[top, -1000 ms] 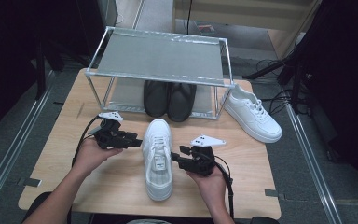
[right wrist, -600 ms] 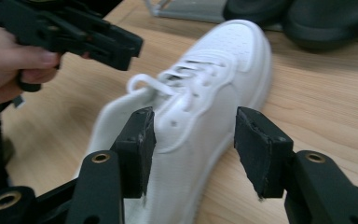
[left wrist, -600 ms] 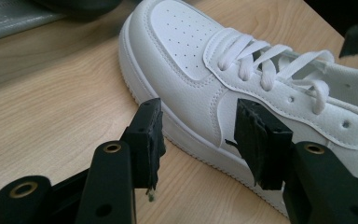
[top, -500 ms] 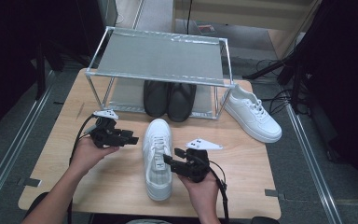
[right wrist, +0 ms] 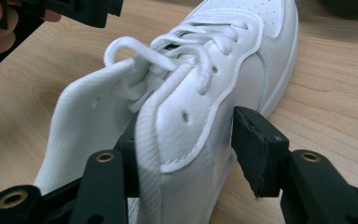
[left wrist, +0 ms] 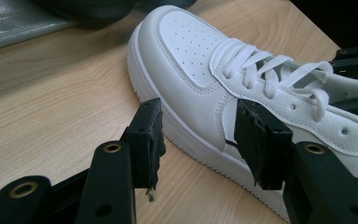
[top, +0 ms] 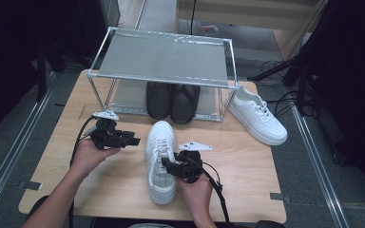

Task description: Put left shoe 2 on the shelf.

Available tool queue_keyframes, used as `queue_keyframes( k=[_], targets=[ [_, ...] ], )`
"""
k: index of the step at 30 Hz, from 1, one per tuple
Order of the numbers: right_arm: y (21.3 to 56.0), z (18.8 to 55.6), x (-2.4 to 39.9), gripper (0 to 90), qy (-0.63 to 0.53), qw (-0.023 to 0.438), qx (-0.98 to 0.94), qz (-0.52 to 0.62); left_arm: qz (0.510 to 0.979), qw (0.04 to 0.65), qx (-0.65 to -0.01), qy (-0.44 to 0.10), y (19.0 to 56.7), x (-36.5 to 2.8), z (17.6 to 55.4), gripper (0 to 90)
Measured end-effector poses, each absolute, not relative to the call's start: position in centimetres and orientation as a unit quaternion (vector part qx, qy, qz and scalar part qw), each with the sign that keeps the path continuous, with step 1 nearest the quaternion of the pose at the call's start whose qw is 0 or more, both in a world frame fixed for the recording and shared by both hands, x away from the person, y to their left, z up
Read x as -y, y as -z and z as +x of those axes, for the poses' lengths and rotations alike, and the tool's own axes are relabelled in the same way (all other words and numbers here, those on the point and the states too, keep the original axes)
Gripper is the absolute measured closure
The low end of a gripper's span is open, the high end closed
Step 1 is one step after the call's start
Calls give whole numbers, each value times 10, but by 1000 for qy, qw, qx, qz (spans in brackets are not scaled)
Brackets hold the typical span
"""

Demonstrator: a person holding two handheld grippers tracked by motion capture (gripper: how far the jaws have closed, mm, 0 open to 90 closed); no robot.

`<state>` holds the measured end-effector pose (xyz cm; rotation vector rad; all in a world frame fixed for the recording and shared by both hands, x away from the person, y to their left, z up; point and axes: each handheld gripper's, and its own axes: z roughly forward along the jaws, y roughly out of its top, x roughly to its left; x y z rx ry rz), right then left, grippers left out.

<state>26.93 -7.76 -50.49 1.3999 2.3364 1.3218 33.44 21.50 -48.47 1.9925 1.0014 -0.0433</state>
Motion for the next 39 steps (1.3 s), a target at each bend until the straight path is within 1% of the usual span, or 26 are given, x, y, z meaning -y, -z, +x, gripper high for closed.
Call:
queue_keyframes(
  k=[1, 6, 12, 14, 16, 20, 27, 39],
  targets=[
    [506, 271, 79, 532, -439, 50, -767, 465, 802, 440, -403, 17, 485, -215, 334, 521],
    [506, 273, 82, 631, -443, 49, -764, 466, 802, 438, -405, 16, 485, -216, 335, 519],
    [503, 272, 85, 774, -438, 87, -764, 466, 797, 443, -411, 13, 485, -221, 336, 519],
    [502, 272, 88, 789, -436, 92, -762, 470, 796, 443, -411, 13, 485, -222, 336, 519],
    [502, 274, 91, 798, -439, 84, -758, 475, 796, 442, -412, 12, 486, -222, 337, 519],
    [502, 276, 92, 816, -438, 82, -758, 475, 797, 442, -412, 11, 486, -222, 337, 518],
    [500, 283, 98, 827, -444, 58, -756, 478, 796, 445, -411, 15, 486, -223, 337, 503],
    [493, 292, 103, 833, -442, 43, -765, 466, 792, 445, -417, 15, 487, -227, 338, 489]
  ],
)
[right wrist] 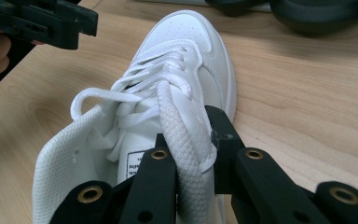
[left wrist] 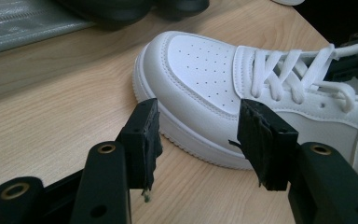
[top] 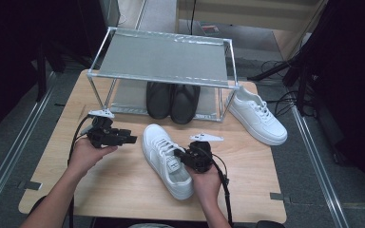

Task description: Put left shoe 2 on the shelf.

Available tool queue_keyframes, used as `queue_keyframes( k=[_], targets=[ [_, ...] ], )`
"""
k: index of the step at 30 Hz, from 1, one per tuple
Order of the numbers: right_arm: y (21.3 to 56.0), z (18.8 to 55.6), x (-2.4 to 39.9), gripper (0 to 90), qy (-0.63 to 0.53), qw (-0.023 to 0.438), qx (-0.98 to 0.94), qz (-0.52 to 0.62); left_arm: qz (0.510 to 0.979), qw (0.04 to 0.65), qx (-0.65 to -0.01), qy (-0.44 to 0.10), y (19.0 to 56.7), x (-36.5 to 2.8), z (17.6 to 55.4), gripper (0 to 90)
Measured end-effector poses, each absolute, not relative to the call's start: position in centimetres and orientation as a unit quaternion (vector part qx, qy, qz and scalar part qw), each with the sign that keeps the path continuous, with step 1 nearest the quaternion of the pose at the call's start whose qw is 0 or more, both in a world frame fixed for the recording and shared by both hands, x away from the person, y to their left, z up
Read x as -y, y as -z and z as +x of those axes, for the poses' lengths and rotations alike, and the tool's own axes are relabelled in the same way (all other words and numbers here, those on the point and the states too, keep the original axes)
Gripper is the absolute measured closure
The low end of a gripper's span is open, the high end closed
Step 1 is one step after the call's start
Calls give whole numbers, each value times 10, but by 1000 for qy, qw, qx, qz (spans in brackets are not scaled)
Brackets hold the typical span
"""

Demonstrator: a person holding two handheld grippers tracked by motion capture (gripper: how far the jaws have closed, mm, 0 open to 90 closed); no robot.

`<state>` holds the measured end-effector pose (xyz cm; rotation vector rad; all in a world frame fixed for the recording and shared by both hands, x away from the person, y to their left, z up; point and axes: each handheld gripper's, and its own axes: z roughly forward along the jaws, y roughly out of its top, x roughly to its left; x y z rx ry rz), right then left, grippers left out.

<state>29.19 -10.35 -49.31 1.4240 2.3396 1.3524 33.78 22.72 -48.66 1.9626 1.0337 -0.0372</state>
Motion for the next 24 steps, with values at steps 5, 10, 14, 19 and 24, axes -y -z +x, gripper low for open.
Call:
queue_keyframes(
  k=[5, 10, 14, 19, 24],
  targets=[
    [488, 297, 108, 835, -448, 37, -767, 457, 791, 445, -420, 15, 487, -229, 338, 489],
    [479, 304, 113, 835, -464, 27, -778, 422, 790, 445, -422, 12, 487, -230, 338, 489],
    [462, 315, 122, 836, -469, 10, -803, 366, 787, 445, -426, 10, 487, -235, 338, 484],
    [440, 330, 131, 834, -477, -19, -824, 304, 781, 448, -434, 4, 487, -242, 337, 480],
    [419, 343, 135, 834, -476, -43, -839, 260, 777, 445, -444, -3, 489, -248, 335, 477]
  ],
)
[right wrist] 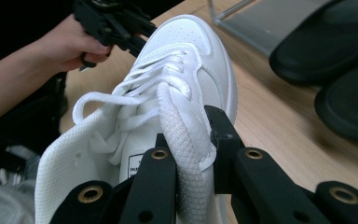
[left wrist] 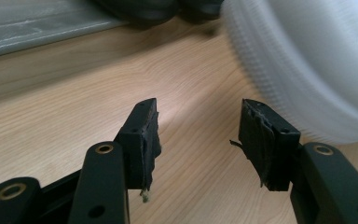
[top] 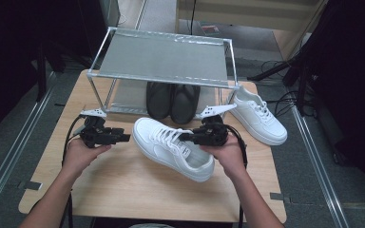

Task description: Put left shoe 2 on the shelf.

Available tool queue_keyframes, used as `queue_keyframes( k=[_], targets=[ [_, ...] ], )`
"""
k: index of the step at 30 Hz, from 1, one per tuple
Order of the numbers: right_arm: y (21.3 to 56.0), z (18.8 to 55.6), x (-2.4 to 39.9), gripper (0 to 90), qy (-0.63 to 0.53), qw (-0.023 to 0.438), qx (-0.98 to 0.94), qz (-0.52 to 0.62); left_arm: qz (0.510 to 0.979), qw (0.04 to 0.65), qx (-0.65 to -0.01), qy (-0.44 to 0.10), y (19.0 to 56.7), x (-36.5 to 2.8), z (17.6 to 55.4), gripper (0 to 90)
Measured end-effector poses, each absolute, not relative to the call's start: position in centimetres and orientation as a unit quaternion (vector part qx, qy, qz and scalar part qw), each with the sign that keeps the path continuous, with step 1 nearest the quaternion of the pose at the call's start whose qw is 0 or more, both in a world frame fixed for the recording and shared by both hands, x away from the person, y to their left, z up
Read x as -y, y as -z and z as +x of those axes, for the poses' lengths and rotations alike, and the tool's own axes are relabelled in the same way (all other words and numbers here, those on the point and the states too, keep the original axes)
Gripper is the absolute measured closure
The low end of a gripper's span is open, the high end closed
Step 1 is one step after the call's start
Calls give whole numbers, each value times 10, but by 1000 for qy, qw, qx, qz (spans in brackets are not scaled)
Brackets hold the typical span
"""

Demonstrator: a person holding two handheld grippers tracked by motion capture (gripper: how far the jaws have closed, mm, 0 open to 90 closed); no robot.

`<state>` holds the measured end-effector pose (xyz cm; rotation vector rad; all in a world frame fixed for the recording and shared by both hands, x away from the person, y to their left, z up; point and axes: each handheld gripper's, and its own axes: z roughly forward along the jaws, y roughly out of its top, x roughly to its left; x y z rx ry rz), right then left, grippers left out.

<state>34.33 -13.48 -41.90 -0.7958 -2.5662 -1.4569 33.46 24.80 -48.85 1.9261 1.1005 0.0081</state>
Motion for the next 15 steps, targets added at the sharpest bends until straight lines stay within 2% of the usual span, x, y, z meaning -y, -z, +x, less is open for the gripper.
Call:
queue_keyframes(
  k=[15],
  targets=[
    [334, 381, 116, 834, 492, 77, 851, -163, 773, 438, -459, -14, 492, -263, 325, 475]
  ],
)
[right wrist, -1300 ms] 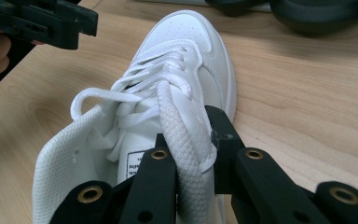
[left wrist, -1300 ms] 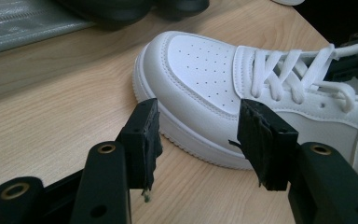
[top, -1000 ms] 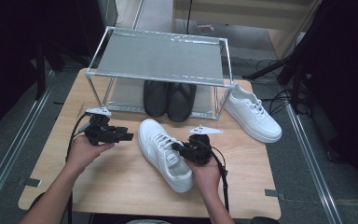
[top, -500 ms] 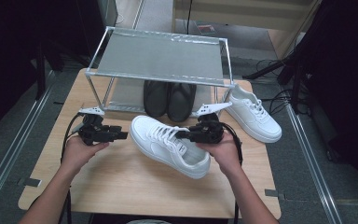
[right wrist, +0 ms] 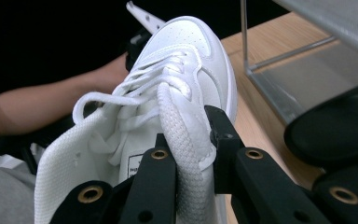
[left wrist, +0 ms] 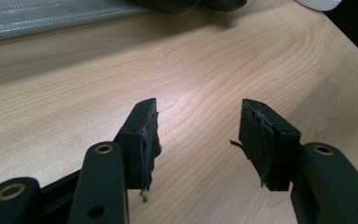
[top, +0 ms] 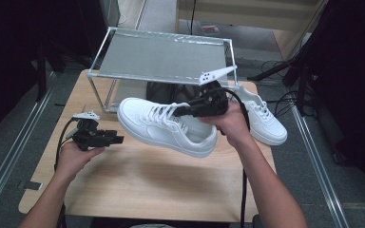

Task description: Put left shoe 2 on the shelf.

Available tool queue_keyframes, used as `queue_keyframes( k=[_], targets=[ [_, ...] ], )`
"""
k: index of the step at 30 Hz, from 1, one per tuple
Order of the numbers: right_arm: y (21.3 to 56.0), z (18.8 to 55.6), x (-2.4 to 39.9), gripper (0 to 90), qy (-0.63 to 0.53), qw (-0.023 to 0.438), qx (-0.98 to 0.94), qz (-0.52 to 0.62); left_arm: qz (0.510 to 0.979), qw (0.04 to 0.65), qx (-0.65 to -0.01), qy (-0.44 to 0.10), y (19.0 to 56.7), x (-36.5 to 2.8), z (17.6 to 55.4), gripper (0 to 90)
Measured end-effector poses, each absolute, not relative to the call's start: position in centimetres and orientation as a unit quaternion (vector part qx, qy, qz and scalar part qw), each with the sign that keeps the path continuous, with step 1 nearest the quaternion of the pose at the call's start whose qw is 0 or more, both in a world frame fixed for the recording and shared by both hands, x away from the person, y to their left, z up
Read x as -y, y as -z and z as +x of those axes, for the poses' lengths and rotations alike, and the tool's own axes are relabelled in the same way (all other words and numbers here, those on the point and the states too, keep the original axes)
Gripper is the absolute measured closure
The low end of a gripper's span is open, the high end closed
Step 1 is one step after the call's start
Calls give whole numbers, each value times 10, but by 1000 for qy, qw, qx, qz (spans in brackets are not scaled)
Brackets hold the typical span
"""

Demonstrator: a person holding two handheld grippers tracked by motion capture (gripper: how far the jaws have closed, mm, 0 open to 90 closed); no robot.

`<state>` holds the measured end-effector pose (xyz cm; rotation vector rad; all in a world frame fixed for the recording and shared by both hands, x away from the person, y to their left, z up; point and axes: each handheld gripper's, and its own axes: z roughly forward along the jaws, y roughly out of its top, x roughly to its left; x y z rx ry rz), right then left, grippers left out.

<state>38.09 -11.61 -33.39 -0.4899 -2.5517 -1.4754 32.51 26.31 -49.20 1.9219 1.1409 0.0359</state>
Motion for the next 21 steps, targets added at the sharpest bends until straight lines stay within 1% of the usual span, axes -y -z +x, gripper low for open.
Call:
queue_keyframes(
  k=[5, 9, 15, 21],
  targets=[
    [312, 395, 105, 833, 494, 85, 851, -153, 773, 436, -460, -9, 493, -264, 323, 473],
    [296, 405, 101, 833, 502, 77, 844, -170, 774, 437, -458, -11, 493, -264, 321, 473],
    [274, 422, 95, 832, 509, 51, 835, -204, 773, 438, -459, -10, 493, -264, 321, 473],
    [258, 442, 85, 832, 509, 2, 820, -260, 774, 440, -454, -12, 492, -262, 321, 473]
  ],
)
